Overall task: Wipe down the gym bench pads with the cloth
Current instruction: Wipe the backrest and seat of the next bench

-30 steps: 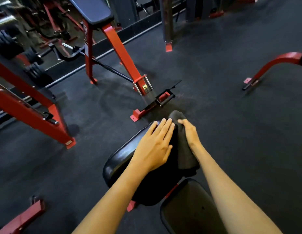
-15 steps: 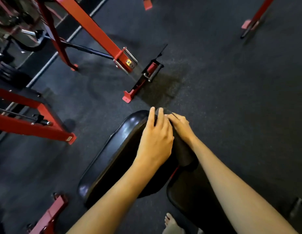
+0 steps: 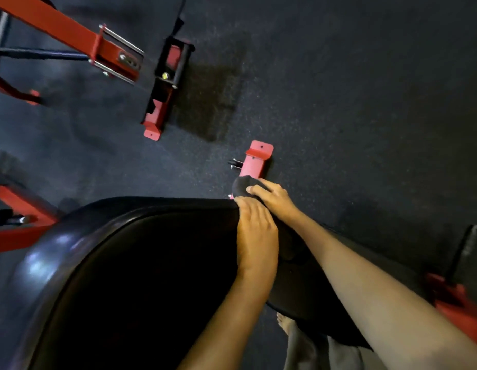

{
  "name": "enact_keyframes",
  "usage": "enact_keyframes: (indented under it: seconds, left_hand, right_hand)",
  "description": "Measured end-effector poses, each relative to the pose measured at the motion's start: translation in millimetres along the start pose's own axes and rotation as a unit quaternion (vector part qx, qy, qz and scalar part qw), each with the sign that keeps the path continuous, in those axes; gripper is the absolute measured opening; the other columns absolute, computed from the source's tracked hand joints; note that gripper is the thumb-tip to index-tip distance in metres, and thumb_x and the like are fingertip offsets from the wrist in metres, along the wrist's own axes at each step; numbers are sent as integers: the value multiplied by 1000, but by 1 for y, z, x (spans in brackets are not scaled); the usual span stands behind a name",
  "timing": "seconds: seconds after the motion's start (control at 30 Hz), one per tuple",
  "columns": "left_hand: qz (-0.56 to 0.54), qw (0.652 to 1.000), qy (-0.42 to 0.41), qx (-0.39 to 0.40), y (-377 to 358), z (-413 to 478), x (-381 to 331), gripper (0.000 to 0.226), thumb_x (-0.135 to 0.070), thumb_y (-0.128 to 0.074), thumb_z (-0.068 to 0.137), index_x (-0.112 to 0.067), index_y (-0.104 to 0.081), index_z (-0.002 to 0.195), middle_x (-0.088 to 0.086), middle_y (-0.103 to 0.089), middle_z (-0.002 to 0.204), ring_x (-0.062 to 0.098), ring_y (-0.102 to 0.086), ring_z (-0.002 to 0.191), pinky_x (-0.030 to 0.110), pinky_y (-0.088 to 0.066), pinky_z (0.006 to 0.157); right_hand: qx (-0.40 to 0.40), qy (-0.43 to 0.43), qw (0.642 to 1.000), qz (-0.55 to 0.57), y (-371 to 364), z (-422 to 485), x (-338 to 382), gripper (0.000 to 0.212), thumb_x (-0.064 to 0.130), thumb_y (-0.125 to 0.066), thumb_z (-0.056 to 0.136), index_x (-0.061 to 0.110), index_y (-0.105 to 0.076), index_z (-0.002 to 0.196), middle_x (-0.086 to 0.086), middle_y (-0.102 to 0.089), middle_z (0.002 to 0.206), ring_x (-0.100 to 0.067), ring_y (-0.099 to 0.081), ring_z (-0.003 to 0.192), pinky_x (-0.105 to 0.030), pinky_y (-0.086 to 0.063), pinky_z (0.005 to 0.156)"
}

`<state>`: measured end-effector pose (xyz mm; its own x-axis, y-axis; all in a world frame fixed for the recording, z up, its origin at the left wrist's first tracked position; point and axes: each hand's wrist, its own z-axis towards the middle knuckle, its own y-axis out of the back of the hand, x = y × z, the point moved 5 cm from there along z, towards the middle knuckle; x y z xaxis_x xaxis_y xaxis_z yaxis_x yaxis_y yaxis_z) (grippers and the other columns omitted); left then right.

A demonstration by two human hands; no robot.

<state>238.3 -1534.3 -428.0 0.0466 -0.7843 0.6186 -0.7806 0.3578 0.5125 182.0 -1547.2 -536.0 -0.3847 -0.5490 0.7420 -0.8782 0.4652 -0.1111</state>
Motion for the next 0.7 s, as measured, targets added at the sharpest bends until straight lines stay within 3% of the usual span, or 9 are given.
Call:
enact_keyframes:
  seconds: [0.27, 0.4, 0.5, 0.63, 0.7]
  left_hand:
    - [-2, 1000, -8, 13, -17, 23, -28, 51, -18, -23, 100, 13, -24, 140, 31, -37, 139, 43, -33, 131, 51, -20, 111]
    - [-40, 999, -26, 11, -11, 23, -23, 51, -20, -23, 101, 9, -20, 143, 30, -31, 144, 42, -27, 135, 51, -15, 113]
    - [-60, 997, -28, 23, -2, 15, -13, 53, -23, -26, 102, 9, -19, 144, 28, -28, 147, 42, -24, 138, 51, -9, 114]
    - [-59, 998, 21, -6, 19, -12, 21, 50, -19, -25, 101, 11, -22, 141, 29, -34, 143, 43, -26, 136, 54, -6, 113]
    - [-49, 998, 30, -28, 31, -28, 39, 51, -19, -25, 101, 11, -20, 142, 28, -35, 143, 41, -26, 136, 52, -2, 114]
  right_hand:
    - [-6, -76, 997, 10, 7, 27, -34, 16, 38, -59, 88, 27, -70, 95, -6, -66, 116, -22, -56, 112, -38, -41, 102]
    - [-25, -148, 988, 43, 7, 25, -38, 35, 43, -56, 90, 25, -64, 119, -8, -57, 132, -25, -48, 124, -33, -35, 103]
    - [-23, -134, 990, 29, 6, 16, -28, 42, 42, -59, 90, 23, -60, 128, -6, -52, 136, -24, -43, 128, -31, -31, 103]
    - [-32, -63, 997, -34, 2, -5, 0, 26, 47, -58, 86, 31, -67, 105, 1, -61, 123, -21, -50, 120, -35, -36, 104]
    - [-35, -41, 997, -50, -2, -14, 15, 31, 51, -57, 85, 33, -66, 109, -3, -61, 128, -24, -50, 123, -38, -36, 105]
